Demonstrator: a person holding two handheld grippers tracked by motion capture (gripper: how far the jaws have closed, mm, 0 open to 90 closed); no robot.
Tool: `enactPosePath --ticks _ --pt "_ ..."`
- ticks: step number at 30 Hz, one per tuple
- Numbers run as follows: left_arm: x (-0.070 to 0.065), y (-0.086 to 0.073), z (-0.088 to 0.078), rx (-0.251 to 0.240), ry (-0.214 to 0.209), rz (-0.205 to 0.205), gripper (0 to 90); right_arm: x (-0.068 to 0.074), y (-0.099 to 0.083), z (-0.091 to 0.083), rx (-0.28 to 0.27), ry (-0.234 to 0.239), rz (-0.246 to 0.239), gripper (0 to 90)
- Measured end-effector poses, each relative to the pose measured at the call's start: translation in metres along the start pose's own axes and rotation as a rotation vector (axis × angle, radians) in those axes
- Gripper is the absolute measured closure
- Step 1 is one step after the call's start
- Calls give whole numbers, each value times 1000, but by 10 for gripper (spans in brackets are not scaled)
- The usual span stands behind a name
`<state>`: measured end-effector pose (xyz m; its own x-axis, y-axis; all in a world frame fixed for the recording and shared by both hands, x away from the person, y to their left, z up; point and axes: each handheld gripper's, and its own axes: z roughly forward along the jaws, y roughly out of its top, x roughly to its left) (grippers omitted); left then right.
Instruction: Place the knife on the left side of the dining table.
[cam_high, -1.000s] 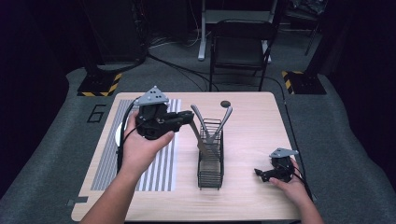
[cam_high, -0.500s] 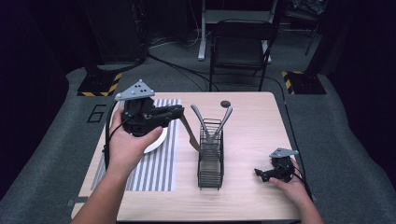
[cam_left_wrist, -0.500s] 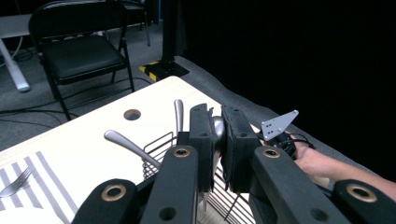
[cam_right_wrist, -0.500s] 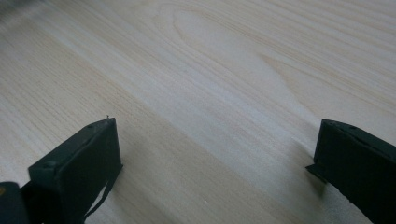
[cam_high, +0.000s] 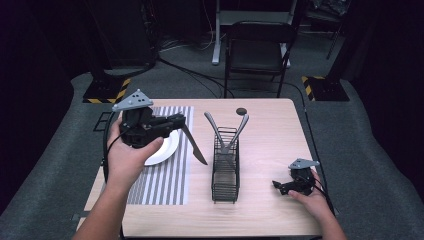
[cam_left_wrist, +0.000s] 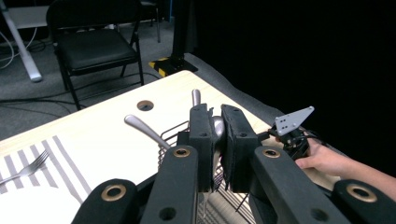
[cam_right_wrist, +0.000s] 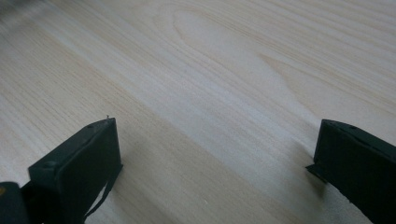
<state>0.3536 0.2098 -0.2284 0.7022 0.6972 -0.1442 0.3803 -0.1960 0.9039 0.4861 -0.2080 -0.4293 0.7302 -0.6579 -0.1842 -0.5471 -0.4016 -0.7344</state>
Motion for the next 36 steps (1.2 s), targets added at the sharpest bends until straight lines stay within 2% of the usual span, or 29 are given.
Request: enactPosePath --ticks 16,30,36 --pt "36 -38 6 26 55 -115 837 0 0 0 0 0 1 0" --pt "65 -75 8 43 132 -222 837 0 0 0 2 2 6 0" --pt "76 -89 7 55 158 -254 837 0 0 0 3 2 5 0"
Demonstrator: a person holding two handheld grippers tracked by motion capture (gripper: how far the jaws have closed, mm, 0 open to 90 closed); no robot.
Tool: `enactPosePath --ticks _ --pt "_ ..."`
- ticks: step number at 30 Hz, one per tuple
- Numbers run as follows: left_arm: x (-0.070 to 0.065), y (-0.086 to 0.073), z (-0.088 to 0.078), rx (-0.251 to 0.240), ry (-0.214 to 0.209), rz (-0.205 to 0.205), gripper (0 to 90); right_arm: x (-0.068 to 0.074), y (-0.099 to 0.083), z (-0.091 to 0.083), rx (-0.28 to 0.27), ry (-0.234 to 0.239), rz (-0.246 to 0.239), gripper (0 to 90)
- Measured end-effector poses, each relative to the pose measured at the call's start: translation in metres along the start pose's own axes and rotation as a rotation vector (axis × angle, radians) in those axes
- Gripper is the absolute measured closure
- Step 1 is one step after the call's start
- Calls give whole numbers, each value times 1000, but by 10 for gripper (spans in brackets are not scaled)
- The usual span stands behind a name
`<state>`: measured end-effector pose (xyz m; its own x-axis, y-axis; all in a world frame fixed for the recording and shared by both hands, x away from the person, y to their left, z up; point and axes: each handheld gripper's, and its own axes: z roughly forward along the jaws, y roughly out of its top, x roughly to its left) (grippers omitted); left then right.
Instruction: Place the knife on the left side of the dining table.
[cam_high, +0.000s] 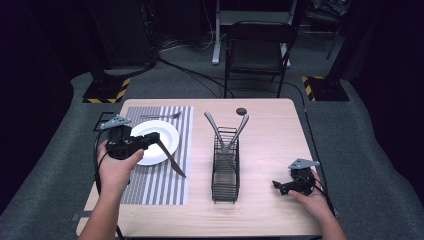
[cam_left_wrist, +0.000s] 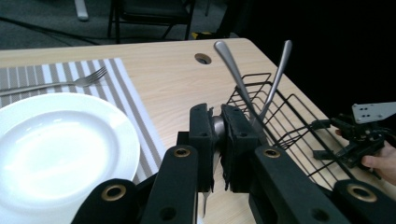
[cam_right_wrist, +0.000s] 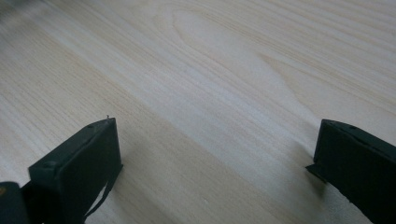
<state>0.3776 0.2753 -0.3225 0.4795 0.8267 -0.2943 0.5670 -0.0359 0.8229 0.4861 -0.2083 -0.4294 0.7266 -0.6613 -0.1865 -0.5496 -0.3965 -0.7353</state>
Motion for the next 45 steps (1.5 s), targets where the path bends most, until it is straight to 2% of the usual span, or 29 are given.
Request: enactPosePath --ticks 13,19,21,26,27,29,30,32,35,45 --pt "22 -19 11 -5 22 -87 837 0 0 0 -2 1 0 0" --pt "32 -26 9 -18 31 -130 837 0 0 0 0 0 1 0" --pt "36 -29 7 -25 36 -160 836 0 0 0 0 0 0 0" --pt "46 -38 1 -40 61 -203 833 0 0 0 0 0 0 0" --pt "46 -40 0 -53 67 -235 832 0 0 0 0 0 1 0" --pt "50 -43 -1 -58 78 -235 829 0 0 0 -2 1 -1 0" --pt "50 -45 -2 -66 84 -252 826 0 0 0 0 0 0 0" --pt "52 -47 -3 -66 90 -242 824 0 0 0 -1 0 1 0" --pt "54 -51 -4 -74 107 -250 816 0 0 0 0 2 0 0" --pt "70 -69 -8 -120 132 -317 802 0 0 0 1 1 0 0"
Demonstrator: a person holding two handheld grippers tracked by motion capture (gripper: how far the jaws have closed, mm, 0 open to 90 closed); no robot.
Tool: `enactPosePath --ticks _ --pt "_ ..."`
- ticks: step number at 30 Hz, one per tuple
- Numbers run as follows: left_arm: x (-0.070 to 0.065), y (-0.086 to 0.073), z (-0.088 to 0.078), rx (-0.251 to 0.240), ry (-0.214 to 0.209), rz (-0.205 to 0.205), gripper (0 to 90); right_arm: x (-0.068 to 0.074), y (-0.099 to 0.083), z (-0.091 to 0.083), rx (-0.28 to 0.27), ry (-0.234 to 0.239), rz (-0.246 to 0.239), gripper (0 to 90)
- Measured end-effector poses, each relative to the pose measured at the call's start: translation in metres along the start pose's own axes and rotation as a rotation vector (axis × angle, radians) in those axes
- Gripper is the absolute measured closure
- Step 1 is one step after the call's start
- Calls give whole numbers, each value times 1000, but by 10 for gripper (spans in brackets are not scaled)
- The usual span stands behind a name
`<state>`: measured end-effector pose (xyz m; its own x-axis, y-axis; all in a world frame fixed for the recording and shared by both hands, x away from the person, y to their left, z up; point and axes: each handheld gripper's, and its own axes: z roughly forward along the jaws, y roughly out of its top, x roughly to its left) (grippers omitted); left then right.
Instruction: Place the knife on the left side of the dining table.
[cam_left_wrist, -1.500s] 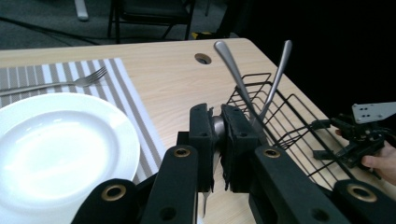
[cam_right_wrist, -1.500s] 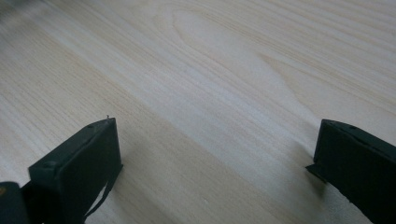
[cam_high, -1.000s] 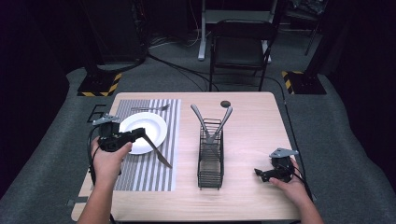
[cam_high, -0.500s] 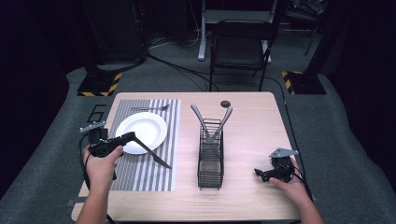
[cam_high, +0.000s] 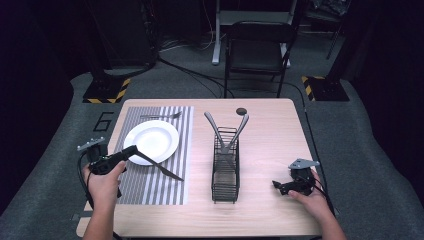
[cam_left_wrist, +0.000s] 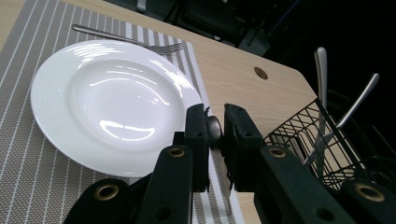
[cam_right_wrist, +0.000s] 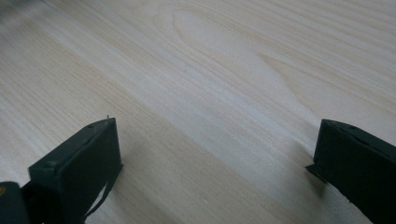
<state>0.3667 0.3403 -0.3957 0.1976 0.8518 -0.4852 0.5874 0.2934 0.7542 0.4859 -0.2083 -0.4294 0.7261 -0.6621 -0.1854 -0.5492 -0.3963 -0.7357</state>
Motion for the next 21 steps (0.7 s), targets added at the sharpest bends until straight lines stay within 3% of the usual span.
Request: enactPosePath --ticks 21 --pt "52 -27 -1 -44 14 -125 761 0 0 0 -1 11 0 0"
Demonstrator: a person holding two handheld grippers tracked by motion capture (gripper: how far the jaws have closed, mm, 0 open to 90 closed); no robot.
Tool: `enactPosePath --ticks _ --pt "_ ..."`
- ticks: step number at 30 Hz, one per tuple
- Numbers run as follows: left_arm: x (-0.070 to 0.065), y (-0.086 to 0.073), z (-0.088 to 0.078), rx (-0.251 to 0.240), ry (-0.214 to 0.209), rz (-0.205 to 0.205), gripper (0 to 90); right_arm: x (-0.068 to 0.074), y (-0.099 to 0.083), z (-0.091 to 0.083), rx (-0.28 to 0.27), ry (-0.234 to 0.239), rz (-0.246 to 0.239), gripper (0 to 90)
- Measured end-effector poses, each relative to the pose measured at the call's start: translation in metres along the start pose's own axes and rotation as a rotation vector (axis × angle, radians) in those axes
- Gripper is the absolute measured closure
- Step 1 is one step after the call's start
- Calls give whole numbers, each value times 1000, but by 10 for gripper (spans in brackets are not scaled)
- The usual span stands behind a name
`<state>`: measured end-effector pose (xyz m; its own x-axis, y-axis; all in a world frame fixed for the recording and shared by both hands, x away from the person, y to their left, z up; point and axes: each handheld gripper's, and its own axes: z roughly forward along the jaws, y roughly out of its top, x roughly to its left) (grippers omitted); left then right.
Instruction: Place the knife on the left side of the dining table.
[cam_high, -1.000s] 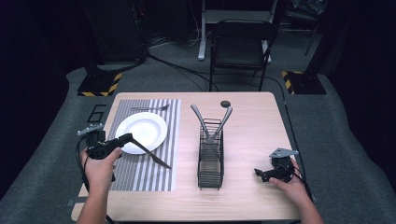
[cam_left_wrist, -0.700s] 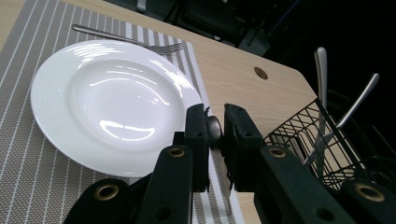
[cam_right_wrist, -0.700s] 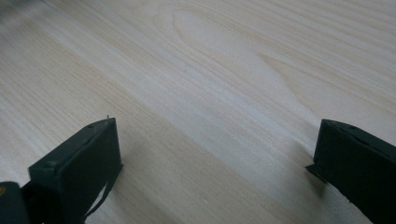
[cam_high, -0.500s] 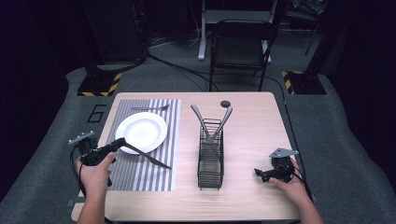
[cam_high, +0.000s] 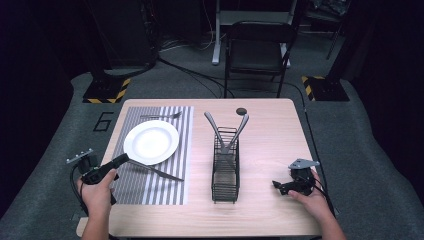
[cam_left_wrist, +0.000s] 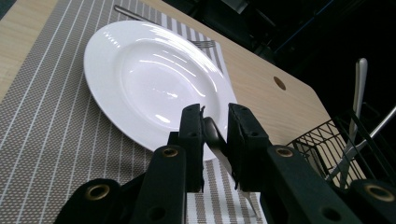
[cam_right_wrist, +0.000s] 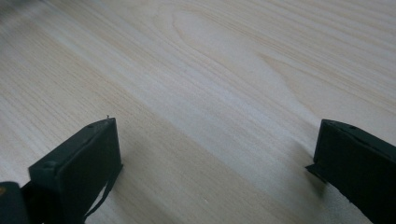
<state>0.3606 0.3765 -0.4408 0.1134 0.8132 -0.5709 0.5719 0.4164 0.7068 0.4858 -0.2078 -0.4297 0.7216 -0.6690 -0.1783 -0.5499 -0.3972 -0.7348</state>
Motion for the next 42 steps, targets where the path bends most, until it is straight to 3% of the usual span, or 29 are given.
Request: enactPosePath --ticks 10,22,42 --pt "18 -9 2 -10 -2 -50 750 0 0 0 -2 -4 -3 0" --pt "33 -17 5 -4 25 -77 729 0 0 0 2 3 4 0" --pt "55 -30 11 -2 37 -92 706 0 0 0 2 3 4 0"
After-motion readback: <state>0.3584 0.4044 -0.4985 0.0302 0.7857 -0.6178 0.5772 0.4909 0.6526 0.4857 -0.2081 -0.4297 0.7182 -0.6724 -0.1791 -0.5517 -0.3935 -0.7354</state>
